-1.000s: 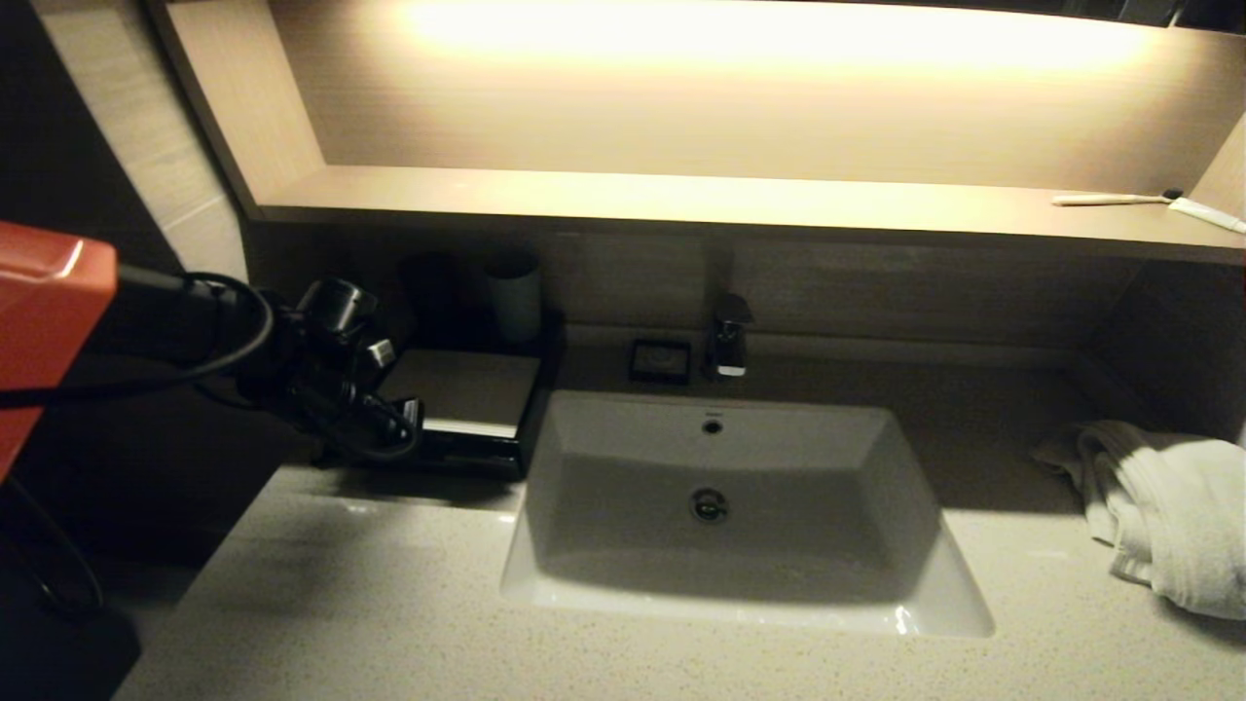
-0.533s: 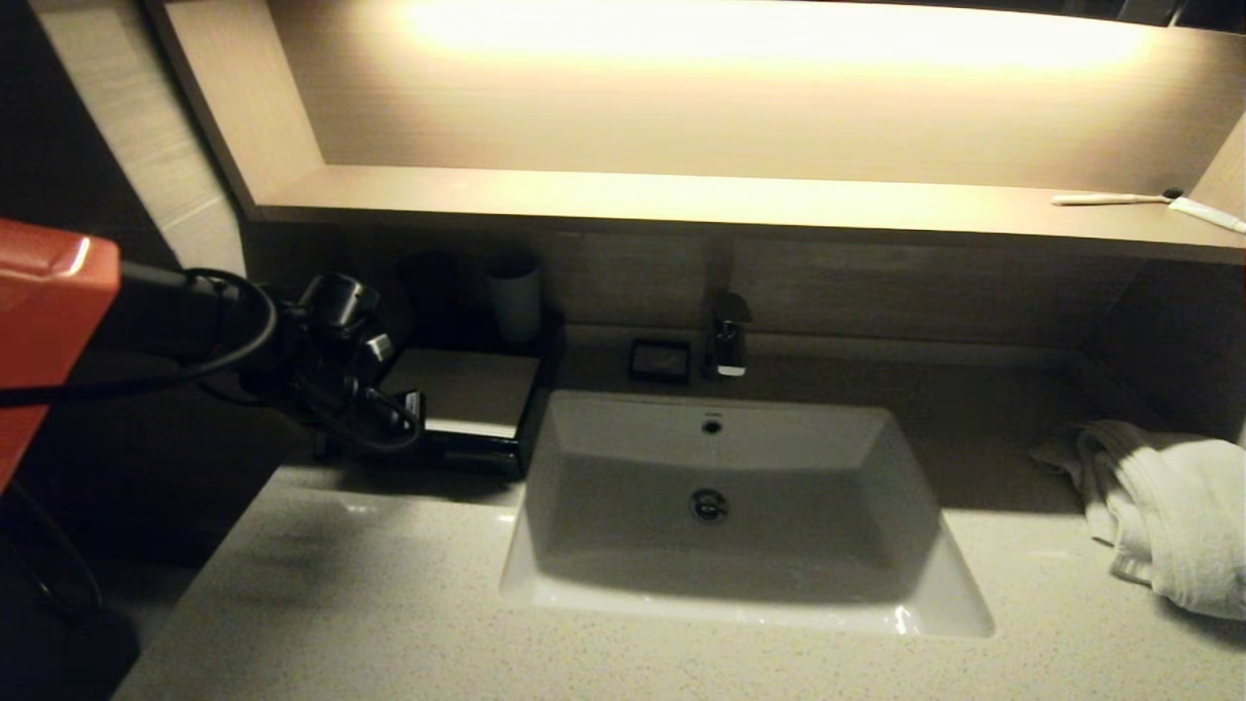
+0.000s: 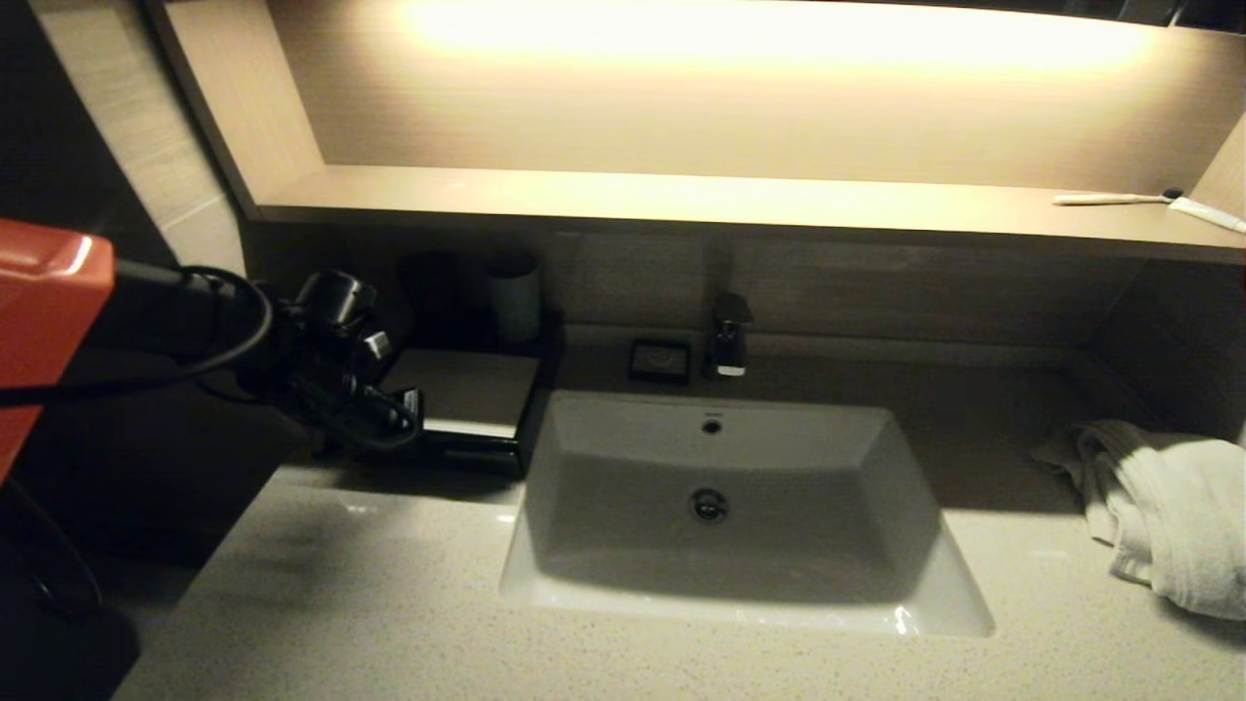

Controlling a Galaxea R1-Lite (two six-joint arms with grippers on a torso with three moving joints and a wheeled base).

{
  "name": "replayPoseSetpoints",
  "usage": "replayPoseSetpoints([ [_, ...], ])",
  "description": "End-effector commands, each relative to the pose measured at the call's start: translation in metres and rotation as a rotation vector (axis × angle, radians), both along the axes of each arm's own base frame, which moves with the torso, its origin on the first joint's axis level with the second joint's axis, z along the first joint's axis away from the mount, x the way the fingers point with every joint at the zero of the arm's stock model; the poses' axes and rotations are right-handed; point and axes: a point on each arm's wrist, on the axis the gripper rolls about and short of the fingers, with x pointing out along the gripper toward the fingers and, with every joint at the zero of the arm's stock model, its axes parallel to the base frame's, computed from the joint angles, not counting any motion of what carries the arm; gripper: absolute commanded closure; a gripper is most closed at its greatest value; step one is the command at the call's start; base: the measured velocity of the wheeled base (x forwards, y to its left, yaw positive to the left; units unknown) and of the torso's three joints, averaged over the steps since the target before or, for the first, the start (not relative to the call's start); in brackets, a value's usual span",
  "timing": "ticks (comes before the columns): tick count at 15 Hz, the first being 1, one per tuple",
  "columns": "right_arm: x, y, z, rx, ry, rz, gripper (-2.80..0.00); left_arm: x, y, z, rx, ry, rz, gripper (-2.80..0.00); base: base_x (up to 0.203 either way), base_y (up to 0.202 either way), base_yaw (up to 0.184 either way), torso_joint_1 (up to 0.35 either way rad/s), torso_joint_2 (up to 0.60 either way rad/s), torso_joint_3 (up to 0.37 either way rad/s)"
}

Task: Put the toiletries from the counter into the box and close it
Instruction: Close the drawer

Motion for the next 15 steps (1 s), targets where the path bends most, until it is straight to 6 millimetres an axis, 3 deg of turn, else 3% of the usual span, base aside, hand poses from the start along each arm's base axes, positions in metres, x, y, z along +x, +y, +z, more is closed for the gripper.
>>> replayPoseSetpoints([
  [1,0.0,0.0,0.0,0.0,0.0,0.0,0.0,-0.01,0.001,0.008,0.001,0.0,-0.003,0.0,0.0,0.0,0.0,0.0,0.0,0.0],
  [4,0.0,0.0,0.0,0.0,0.0,0.0,0.0,-0.027,0.003,0.021,0.013,-0.021,-0.02,0.0,0.0,0.0,0.0,0.0,0.0,0.0],
  [10,0.0,0.0,0.0,0.0,0.0,0.0,0.0,-0.092,0.01,0.054,0.077,-0.111,-0.119,0.0,0.0,0.0,0.0,0.0,0.0,0.0],
  [13,0.0,0.0,0.0,0.0,0.0,0.0,0.0,-0.125,0.014,0.045,0.125,-0.174,-0.147,0.0,0.0,0.0,0.0,0.0,0.0,0.0],
  [15,0.0,0.0,0.0,0.0,0.0,0.0,0.0,-0.141,0.017,0.042,0.19,-0.323,-0.107,0.0,0.0,0.0,0.0,0.0,0.0,0.0],
])
